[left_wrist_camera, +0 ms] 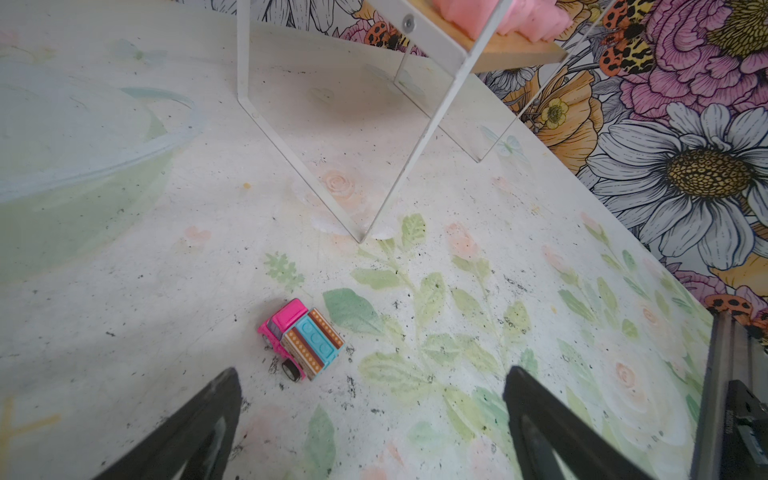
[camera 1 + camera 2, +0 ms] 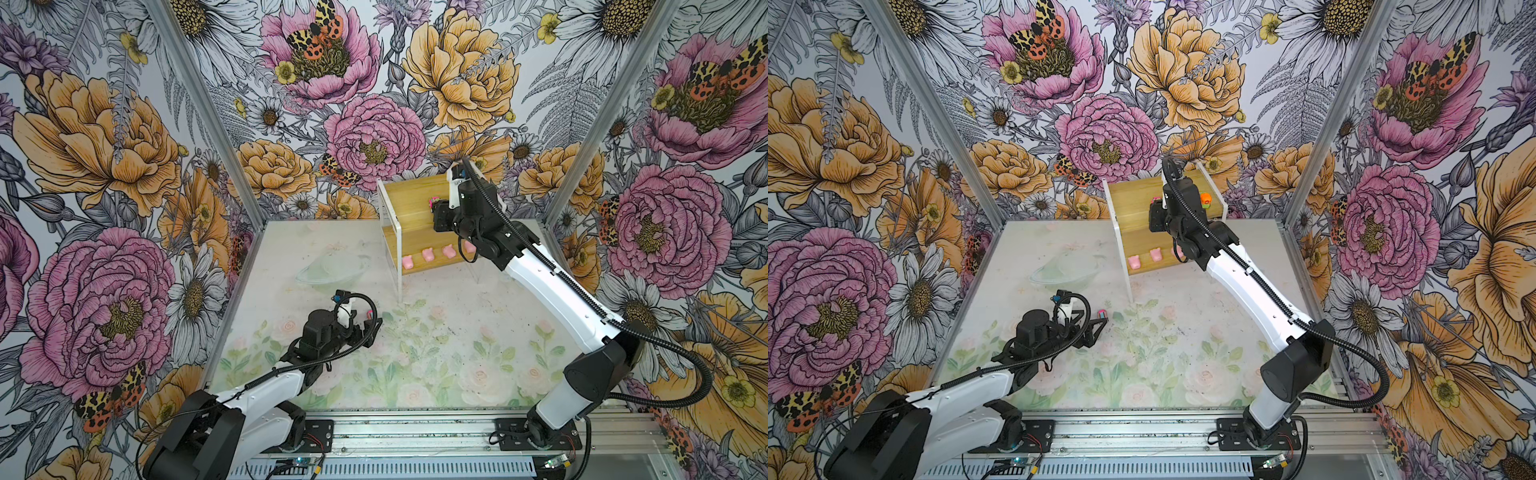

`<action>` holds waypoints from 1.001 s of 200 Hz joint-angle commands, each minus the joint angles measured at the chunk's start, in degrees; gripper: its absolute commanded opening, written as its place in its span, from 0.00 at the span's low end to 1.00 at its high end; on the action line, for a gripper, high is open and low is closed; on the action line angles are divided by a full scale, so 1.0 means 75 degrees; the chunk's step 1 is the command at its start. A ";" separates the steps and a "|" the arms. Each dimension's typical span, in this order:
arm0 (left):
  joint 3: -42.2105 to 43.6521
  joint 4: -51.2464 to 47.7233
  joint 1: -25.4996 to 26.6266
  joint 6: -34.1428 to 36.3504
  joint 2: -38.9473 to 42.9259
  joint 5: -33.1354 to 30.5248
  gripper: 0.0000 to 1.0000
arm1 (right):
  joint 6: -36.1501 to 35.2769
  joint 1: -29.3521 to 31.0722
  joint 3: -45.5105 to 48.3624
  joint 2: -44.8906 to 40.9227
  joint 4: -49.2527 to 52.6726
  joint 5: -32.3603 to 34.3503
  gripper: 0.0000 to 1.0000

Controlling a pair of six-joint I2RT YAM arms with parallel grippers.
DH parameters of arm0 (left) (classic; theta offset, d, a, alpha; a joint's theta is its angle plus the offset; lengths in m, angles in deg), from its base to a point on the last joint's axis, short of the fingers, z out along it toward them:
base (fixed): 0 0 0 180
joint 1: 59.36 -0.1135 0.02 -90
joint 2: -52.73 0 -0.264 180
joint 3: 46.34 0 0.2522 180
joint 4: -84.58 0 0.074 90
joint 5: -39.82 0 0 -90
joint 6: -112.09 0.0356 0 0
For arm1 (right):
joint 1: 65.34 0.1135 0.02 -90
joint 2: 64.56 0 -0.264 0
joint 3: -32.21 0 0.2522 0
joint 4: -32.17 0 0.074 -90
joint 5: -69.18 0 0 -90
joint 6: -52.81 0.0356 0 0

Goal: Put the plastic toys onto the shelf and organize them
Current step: 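Lower the truck beside the green trucks and open the right gripper, then withdraw the right gripper toward the blue-topped pink truck on the table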

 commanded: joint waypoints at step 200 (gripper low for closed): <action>0.0115 0.0166 -0.0092 -0.0047 0.0043 0.0059 0.99 | -0.0035 -0.0067 -0.0014 -0.0749 -0.0018 -0.0443 0.58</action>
